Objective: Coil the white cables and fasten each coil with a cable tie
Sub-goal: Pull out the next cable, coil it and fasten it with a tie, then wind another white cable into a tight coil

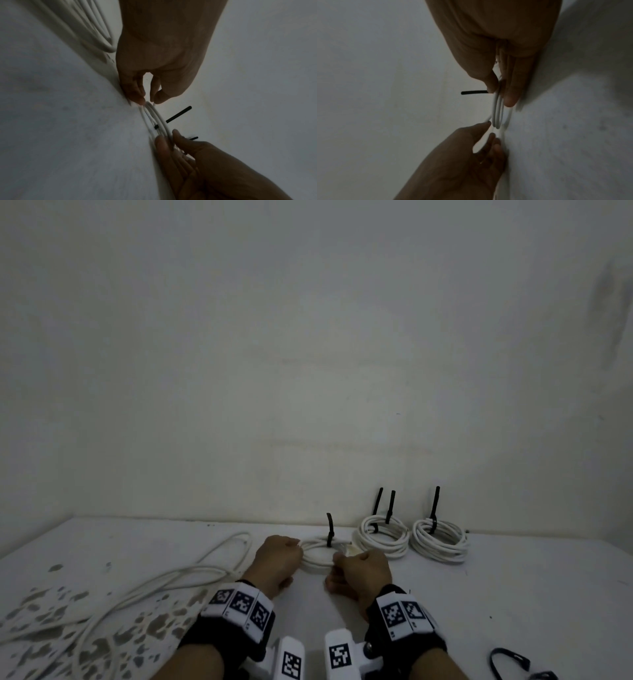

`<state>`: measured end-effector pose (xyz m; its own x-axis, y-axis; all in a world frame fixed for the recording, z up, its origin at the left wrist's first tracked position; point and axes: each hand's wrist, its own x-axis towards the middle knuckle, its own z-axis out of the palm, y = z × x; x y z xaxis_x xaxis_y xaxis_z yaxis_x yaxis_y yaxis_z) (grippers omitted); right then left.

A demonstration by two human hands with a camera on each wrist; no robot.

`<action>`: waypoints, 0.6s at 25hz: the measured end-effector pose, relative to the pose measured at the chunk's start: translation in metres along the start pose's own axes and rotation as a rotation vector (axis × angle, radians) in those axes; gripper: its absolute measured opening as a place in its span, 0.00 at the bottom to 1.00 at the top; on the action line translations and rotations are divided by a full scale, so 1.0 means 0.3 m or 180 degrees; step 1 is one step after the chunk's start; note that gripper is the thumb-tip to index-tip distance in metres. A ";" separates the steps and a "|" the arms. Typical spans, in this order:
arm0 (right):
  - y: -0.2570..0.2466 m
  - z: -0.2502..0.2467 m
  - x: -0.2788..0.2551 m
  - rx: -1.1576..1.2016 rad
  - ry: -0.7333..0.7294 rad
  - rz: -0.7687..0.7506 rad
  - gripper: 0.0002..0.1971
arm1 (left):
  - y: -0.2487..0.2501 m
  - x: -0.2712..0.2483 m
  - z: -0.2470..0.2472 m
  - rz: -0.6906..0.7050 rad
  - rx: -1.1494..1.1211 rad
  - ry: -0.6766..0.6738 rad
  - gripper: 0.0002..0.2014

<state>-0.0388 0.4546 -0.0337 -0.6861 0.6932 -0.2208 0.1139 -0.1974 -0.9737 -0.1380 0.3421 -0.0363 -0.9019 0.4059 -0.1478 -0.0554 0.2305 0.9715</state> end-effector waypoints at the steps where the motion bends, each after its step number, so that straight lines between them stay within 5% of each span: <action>1: -0.004 0.002 0.024 0.0019 0.0031 0.0017 0.10 | 0.014 0.032 0.008 0.0021 0.0131 -0.0011 0.08; 9: -0.019 -0.016 0.139 0.0150 -0.0214 0.0268 0.12 | 0.055 0.180 0.054 0.0084 0.0119 0.0044 0.07; 15: -0.016 -0.020 0.099 0.0366 -0.0195 0.0299 0.13 | 0.067 0.092 0.007 -0.0123 -0.0269 -0.0194 0.06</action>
<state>-0.0555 0.4803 -0.0359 -0.7192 0.6251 -0.3034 0.0992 -0.3398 -0.9353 -0.1630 0.3596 -0.0214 -0.8707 0.4519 -0.1940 -0.1280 0.1727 0.9766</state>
